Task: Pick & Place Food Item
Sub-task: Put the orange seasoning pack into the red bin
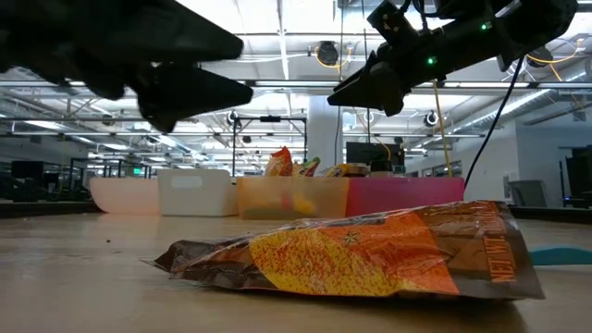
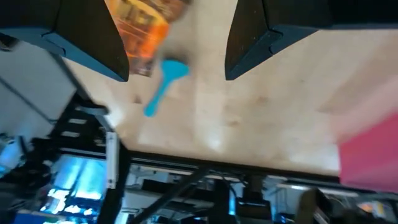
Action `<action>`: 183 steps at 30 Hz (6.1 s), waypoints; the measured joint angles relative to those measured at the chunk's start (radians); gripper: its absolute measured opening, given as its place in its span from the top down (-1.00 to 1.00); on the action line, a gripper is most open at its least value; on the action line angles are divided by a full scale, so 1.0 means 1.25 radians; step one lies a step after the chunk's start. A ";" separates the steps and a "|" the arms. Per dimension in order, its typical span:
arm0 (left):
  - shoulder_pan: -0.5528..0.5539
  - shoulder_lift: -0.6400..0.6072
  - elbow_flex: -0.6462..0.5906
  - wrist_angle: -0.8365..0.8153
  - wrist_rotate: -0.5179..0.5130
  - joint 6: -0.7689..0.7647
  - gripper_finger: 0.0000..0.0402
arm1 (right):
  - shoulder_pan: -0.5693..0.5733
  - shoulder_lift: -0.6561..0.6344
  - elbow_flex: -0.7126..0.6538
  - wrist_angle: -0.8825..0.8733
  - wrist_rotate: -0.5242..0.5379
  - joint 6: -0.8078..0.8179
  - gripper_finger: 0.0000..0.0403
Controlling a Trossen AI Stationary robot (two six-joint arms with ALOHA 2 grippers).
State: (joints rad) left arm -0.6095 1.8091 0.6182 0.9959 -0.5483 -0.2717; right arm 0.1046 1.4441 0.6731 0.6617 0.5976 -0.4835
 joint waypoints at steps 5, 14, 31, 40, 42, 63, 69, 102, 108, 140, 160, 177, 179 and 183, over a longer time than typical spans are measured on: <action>0.050 0.000 0.000 0.000 0.002 0.024 -0.36 | 0.000 0.000 0.000 0.000 0.000 0.000 -0.04; 0.092 0.000 0.000 0.001 0.110 0.054 -0.36 | 0.000 0.000 0.000 0.005 0.000 0.000 -0.04; 0.237 -0.185 -0.001 -0.391 0.309 -0.073 -0.36 | 0.000 0.000 0.000 0.030 -0.021 0.072 -0.04; 0.288 -0.229 0.000 -0.445 0.587 -0.349 -0.36 | -0.005 0.000 0.000 0.012 -0.123 0.151 -0.04; 0.269 -0.214 0.000 -0.447 0.578 -0.398 -0.36 | -0.010 0.000 0.000 -0.013 -0.215 0.184 -0.04; 0.070 0.071 0.119 -0.334 0.360 -0.666 -0.36 | 0.129 0.074 0.000 0.023 -0.305 0.390 -0.04; 0.056 0.128 0.210 -0.349 0.406 -0.659 -0.36 | 0.189 0.074 0.000 0.002 -0.222 0.418 -0.04; 0.041 0.136 0.258 -0.465 0.327 -0.734 -0.36 | 0.251 0.074 0.000 -0.013 -0.140 0.441 -0.04; 0.036 0.151 0.282 -0.474 0.314 -0.726 -0.36 | 0.251 0.074 0.000 -0.013 -0.140 0.440 -0.04; 0.074 0.191 0.361 -0.594 0.351 -0.614 0.62 | 0.251 0.074 0.000 -0.019 -0.141 0.441 -0.04; 0.081 0.188 0.360 -0.594 0.381 -0.540 0.98 | 0.251 0.074 0.000 -0.020 -0.141 0.441 -0.04; 0.093 0.179 0.359 -0.566 0.420 -0.548 0.29 | 0.251 0.074 0.000 -0.023 -0.143 0.441 -0.04; 0.093 0.179 0.359 -0.566 0.420 -0.559 0.16 | 0.251 0.074 0.000 -0.023 -0.143 0.441 -0.04; 0.093 0.182 0.360 -0.558 0.433 -0.588 -0.05 | 0.251 0.074 0.000 -0.023 -0.143 0.441 -0.04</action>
State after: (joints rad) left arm -0.4931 2.0369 1.0681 0.2981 -0.0074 -1.0069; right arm 0.4187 1.5364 0.6731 0.6334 0.4183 0.0673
